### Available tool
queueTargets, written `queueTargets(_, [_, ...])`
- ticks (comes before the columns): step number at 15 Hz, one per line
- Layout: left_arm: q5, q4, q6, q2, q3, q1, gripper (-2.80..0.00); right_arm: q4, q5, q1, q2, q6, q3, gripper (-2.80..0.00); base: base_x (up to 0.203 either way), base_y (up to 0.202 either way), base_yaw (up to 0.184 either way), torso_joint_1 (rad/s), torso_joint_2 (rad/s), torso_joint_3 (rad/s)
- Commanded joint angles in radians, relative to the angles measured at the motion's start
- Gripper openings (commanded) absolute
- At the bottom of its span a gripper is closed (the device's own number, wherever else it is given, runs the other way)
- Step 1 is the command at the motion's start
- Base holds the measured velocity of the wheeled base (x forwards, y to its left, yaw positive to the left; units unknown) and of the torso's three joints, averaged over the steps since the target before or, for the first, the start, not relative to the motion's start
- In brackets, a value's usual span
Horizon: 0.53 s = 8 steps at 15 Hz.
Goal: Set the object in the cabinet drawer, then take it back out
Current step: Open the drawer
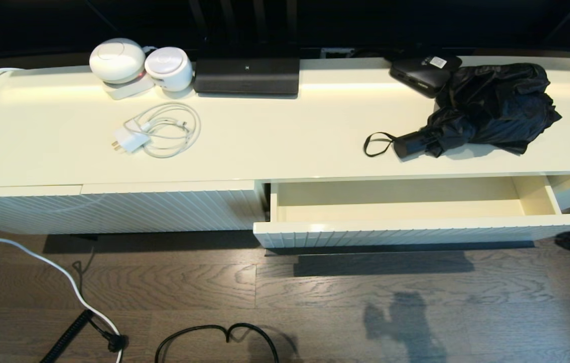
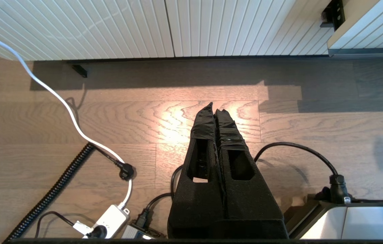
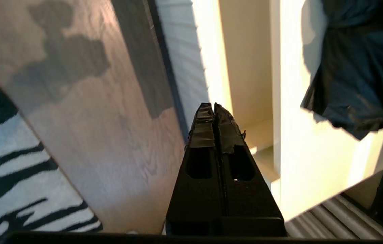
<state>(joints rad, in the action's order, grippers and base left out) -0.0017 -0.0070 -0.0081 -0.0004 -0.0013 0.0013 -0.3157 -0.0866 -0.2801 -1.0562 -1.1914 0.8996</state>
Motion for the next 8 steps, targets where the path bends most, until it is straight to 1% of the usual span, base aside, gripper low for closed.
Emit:
queueTargets(1, [0.0,-0.001,-0.001,-0.003,0.0,0.0,-2.8,0.07,0.0,-0.038,-0.148,0.007,0.021,-2.8,0.0,0.0,0.0,0.0,0.0,0.0])
queueTargets(3, [0.0,-0.001,0.0,-0.003,0.0,0.0,-2.8,0.142,-0.002,-0.082,-0.222,0.032,0.03,-2.8,0.0,0.0,0.0,0.0,0.0,0.0])
queueTargets(5, [0.0,-0.001,-0.001,-0.003,0.0,0.0,-2.8,0.188,-0.038,-0.108,-0.297,0.039,0.043,-2.8,0.0,0.0,0.0,0.0,0.0,0.0])
queueTargets(6, [0.0,-0.001,-0.001,-0.003,0.0,0.0,-2.8,0.197,-0.054,-0.126,-0.326,0.041,0.05,-2.8,0.0,0.0,0.0,0.0,0.0,0.0])
queueTargets(8, [0.0,-0.001,0.0,-0.003,0.0,0.0,-2.8,0.204,-0.065,-0.131,-0.362,0.042,0.059,-2.8,0.0,0.0,0.0,0.0,0.0,0.0])
